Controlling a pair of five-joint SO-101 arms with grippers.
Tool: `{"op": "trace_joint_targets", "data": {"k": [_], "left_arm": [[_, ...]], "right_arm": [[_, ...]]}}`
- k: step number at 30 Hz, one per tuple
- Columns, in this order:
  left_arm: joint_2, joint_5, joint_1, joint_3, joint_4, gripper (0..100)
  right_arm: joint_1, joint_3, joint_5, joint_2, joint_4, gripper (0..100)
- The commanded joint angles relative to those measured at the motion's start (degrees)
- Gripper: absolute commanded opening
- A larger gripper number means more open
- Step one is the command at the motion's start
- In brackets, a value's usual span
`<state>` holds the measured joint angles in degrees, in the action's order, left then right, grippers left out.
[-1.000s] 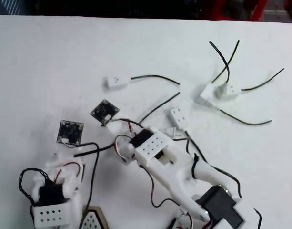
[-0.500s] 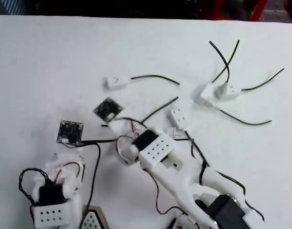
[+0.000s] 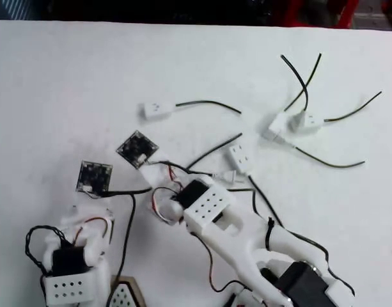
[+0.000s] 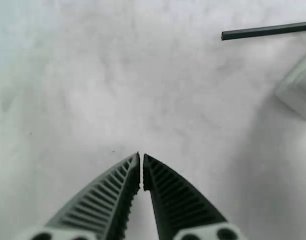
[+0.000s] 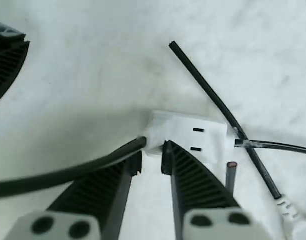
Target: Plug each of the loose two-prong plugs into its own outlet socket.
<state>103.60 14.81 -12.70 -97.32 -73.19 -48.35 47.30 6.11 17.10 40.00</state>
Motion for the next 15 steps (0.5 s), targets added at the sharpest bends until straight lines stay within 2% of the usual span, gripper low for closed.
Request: {"op": "trace_joint_targets", "data": {"k": [1, 6, 12, 15], "left_arm": [[0.7, -0.4, 0.0, 0.4, -0.3, 3], [0.7, -0.4, 0.0, 0.4, -0.3, 3], [0.7, -0.4, 0.0, 0.4, -0.3, 3], [0.7, -0.4, 0.0, 0.4, -0.3, 3]], "right_arm": [[0.5, 0.4, -0.1, 2.3, -2.1, 5.1], [0.9, 0.5, 0.0, 2.4, -1.7, 1.6], [2.2, 0.1, -0.3, 3.0, 3.1, 16.1], [1.3, 0.0, -0.5, 2.8, 2.9, 15.6]]}}
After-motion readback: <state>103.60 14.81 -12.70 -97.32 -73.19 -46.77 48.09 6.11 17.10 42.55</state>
